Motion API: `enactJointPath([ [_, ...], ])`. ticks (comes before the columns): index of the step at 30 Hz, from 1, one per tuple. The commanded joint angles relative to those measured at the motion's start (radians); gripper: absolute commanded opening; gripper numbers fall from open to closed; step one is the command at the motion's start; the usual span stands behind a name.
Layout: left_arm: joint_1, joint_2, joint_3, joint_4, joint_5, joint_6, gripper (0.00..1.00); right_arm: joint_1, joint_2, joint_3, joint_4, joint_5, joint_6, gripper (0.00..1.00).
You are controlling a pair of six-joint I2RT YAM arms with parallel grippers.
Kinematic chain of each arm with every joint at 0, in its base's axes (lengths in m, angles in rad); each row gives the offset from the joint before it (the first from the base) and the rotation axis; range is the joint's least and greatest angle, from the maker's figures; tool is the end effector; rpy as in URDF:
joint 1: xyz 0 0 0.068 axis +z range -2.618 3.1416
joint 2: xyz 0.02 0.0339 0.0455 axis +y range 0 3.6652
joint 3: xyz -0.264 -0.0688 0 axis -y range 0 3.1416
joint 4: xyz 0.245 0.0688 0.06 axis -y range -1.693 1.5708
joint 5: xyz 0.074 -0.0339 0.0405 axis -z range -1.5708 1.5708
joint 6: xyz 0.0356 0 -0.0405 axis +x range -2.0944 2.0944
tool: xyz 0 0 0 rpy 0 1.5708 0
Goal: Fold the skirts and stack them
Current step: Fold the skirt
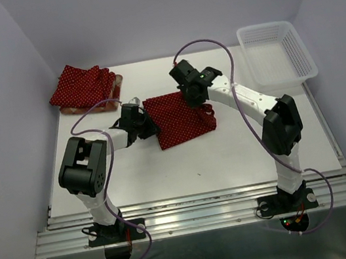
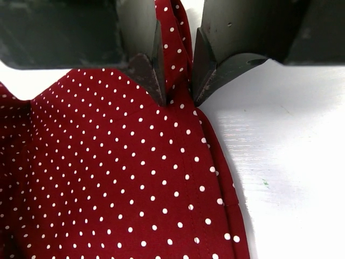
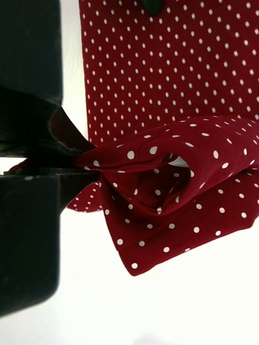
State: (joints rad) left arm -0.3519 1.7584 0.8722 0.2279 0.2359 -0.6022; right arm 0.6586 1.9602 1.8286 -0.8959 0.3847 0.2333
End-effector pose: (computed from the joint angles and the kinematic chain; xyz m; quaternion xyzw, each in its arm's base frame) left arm 0.3318 -0.1307 0.1546 -0.0598 0.8910 -0.2947 0.3402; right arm 0.3453 0.2503 0.2935 -0.1494 0.9351 -0.0526 0.3170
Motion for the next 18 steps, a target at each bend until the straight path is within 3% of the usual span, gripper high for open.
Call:
enactJointPath([
  [1,-0.010,0.023,-0.009,-0.007,0.017,0.002,0.36,0.042,0.035,0.066,-0.012,-0.041,0.080,0.03],
  [18,-0.012,0.029,-0.021,0.005,0.026,0.007,0.33,0.042,0.219,0.231,0.086,-0.227,0.293,0.01],
])
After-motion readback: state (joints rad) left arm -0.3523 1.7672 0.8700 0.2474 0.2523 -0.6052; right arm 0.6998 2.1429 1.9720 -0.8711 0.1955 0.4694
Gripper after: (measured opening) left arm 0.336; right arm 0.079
